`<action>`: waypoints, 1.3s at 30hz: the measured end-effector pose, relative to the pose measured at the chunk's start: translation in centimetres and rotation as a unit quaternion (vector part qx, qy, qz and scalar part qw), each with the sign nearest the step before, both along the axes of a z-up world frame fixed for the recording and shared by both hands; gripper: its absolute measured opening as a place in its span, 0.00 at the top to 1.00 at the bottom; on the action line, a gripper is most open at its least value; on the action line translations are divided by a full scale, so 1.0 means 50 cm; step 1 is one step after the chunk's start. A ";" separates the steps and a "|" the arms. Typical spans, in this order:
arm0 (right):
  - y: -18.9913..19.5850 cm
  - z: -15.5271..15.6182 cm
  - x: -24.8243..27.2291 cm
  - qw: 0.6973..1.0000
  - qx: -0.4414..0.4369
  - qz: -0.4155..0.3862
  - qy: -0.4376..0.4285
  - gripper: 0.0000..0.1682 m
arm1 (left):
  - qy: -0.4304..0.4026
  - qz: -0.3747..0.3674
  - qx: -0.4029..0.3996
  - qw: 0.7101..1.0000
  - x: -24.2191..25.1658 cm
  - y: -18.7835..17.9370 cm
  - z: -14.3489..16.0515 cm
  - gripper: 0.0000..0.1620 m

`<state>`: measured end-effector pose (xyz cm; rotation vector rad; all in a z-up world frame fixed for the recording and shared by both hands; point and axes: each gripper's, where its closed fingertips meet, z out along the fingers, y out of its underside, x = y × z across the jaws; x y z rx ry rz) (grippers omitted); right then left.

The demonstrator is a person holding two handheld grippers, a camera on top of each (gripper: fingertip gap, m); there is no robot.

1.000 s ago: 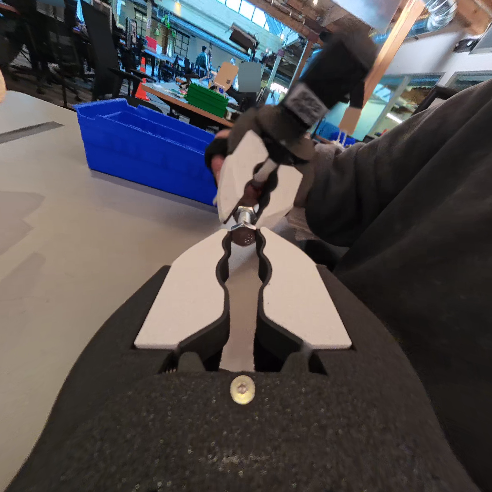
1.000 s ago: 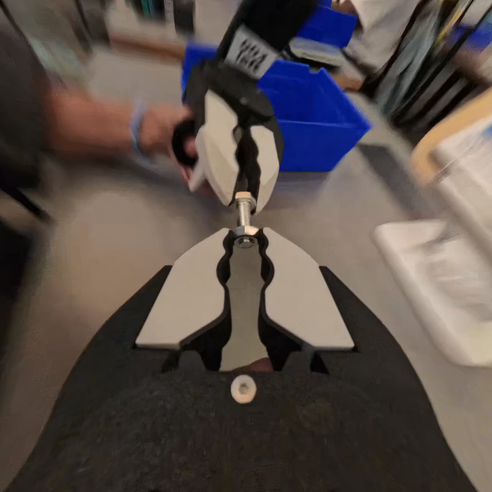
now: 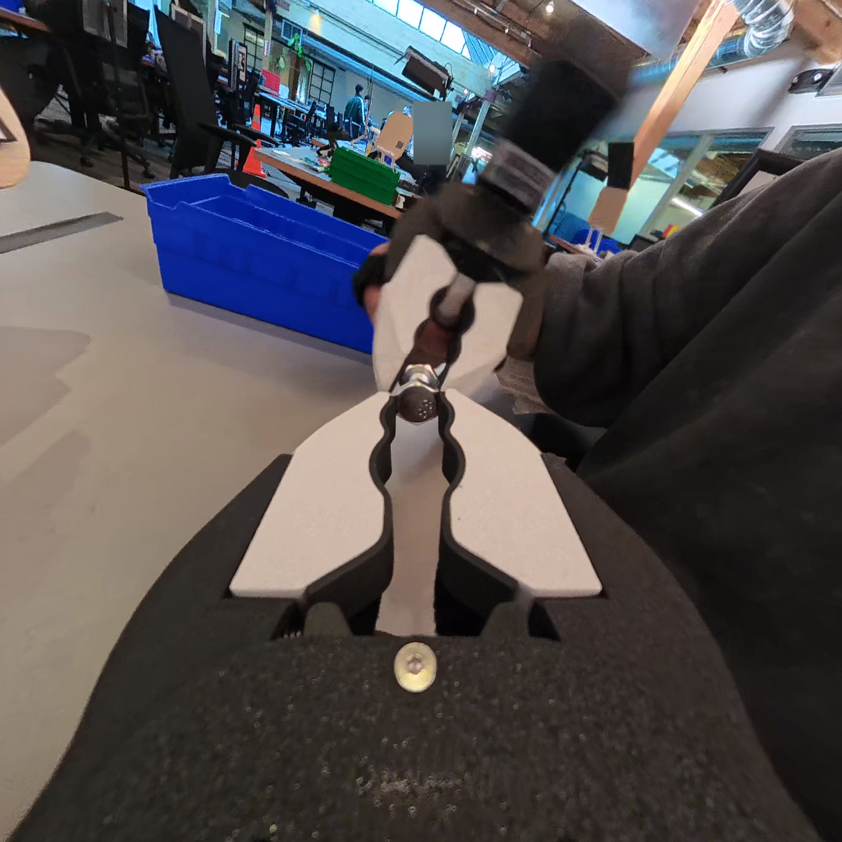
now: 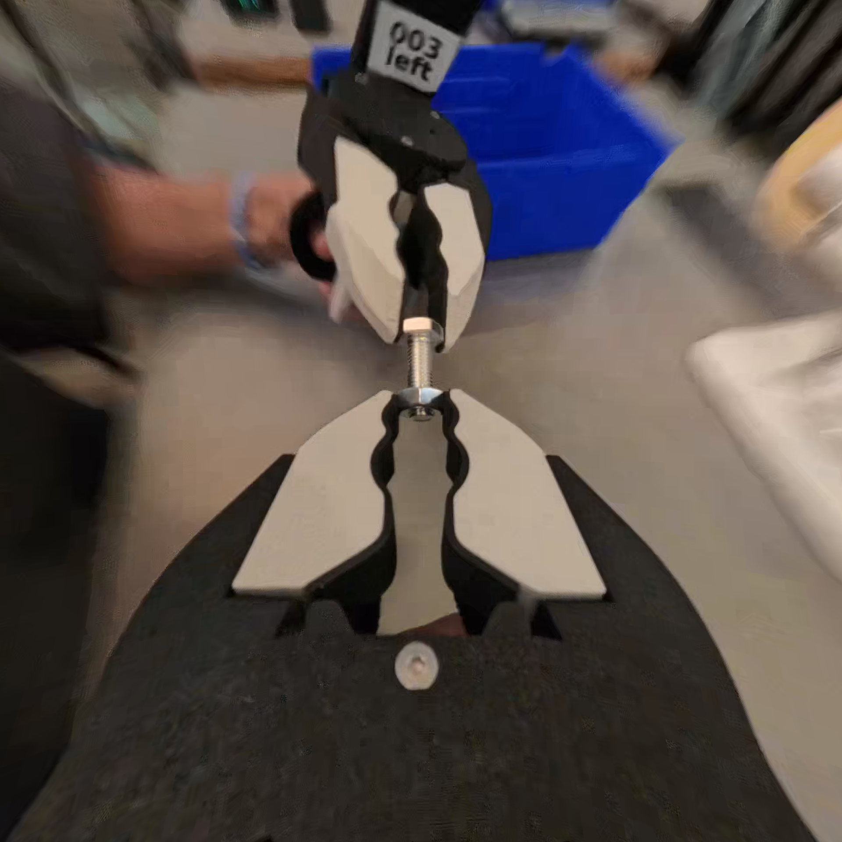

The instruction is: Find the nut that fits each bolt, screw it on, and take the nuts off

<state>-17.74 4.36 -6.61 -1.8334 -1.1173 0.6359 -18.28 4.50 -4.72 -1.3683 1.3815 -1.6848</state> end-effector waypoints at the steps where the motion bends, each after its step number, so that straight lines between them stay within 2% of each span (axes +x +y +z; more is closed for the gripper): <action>1: -0.010 0.008 -0.005 0.989 -0.128 0.009 0.081 0.89 | -0.002 -0.003 0.005 1.000 -0.001 -0.003 0.001 0.90; 2: -0.013 0.026 -0.006 0.955 -0.241 0.014 0.170 0.89 | -0.005 -0.001 0.009 1.000 0.000 -0.005 0.003 0.89; 4: -0.009 0.037 0.002 0.858 -0.422 0.013 0.293 0.89 | 0.002 0.015 0.027 1.000 0.008 -0.003 -0.003 0.90; 6: -0.015 0.027 0.002 0.779 -0.522 0.018 0.346 0.89 | 0.013 0.015 0.038 0.999 0.009 -0.003 -0.013 0.90; 7: -0.020 0.029 0.001 0.755 -0.543 0.028 0.367 0.89 | 0.010 0.011 0.033 0.999 0.009 -0.006 -0.010 0.90; 8: -0.022 0.034 0.001 0.748 -0.539 0.039 0.384 0.89 | 0.004 0.011 0.029 1.000 0.009 -0.006 -0.005 0.90; 9: -0.023 0.043 0.003 0.764 -0.509 0.055 0.393 0.87 | 0.000 0.012 0.024 1.000 0.009 -0.005 -0.001 0.90; 10: -0.026 0.051 0.004 0.789 -0.468 0.066 0.391 0.80 | -0.002 0.012 0.017 1.000 0.008 -0.003 0.001 0.90; 11: -0.027 0.058 0.004 0.823 -0.417 0.067 0.379 0.74 | -0.003 0.013 0.009 1.000 0.007 0.001 0.001 0.90; 12: -0.026 0.055 0.004 0.870 -0.348 0.058 0.345 0.72 | -0.004 0.012 0.001 1.000 0.005 0.004 0.002 0.90; 14: -0.016 0.032 0.009 0.964 -0.165 0.021 0.208 0.70 | -0.010 0.008 -0.013 1.000 0.001 0.007 0.006 0.90; 15: -0.009 0.022 0.016 0.990 -0.062 0.003 0.123 0.68 | -0.014 0.005 -0.019 1.000 -0.001 0.007 0.010 0.90; 16: -0.004 0.021 0.023 0.998 0.034 -0.006 0.047 0.69 | -0.016 -0.002 -0.025 1.000 -0.003 0.005 0.012 0.90; 18: -0.002 0.037 0.031 0.978 0.200 -0.014 -0.064 0.77 | -0.018 -0.008 -0.034 0.999 -0.004 0.004 0.013 0.90; 19: -0.001 0.044 0.033 0.960 0.256 -0.016 -0.110 0.80 | -0.016 -0.013 -0.037 0.999 -0.005 0.002 0.012 0.90; 20: -0.003 0.046 0.030 0.944 0.292 -0.012 -0.150 0.80 | -0.016 -0.014 -0.038 0.999 -0.005 0.002 0.011 0.90; 23: 0.001 0.035 0.023 0.903 0.355 0.001 -0.240 0.77 | -0.010 -0.025 -0.040 0.999 -0.003 -0.006 0.006 0.90; 24: 0.005 0.031 0.023 0.893 0.369 0.002 -0.259 0.80 | -0.007 -0.028 -0.038 0.999 -0.001 -0.009 0.003 0.90; 26: 0.007 0.016 0.022 0.887 0.367 0.016 -0.279 0.89 | 0.002 -0.027 -0.030 0.999 0.002 -0.013 -0.004 0.90; 27: 0.010 0.013 0.023 0.892 0.358 0.015 -0.275 0.89 | 0.004 -0.020 -0.024 0.999 0.004 -0.011 -0.007 0.90; 30: 0.003 -0.002 0.022 0.957 0.213 0.020 -0.195 0.89 | 0.012 -0.008 0.010 1.000 0.006 -0.010 -0.014 0.90; 32: -0.008 0.004 0.011 0.998 0.034 0.007 -0.056 0.89 | 0.002 -0.008 0.016 1.000 0.004 -0.012 -0.006 0.90; 33: -0.017 0.013 0.005 0.997 -0.075 0.008 0.029 0.89 | -0.004 -0.010 0.016 1.000 0.002 -0.014 -0.001 0.90; 35: -0.022 0.033 0.003 0.947 -0.268 0.011 0.174 0.89 | -0.004 -0.001 0.028 1.000 0.007 -0.015 -0.001 0.90; 37: -0.022 0.034 0.007 0.861 -0.430 -0.002 0.271 0.89 | 0.007 0.008 0.042 0.999 0.013 -0.014 -0.010 0.90; 39: -0.029 0.040 0.006 0.790 -0.515 -0.001 0.332 0.89 | 0.004 0.006 0.042 0.999 0.012 -0.016 -0.007 0.90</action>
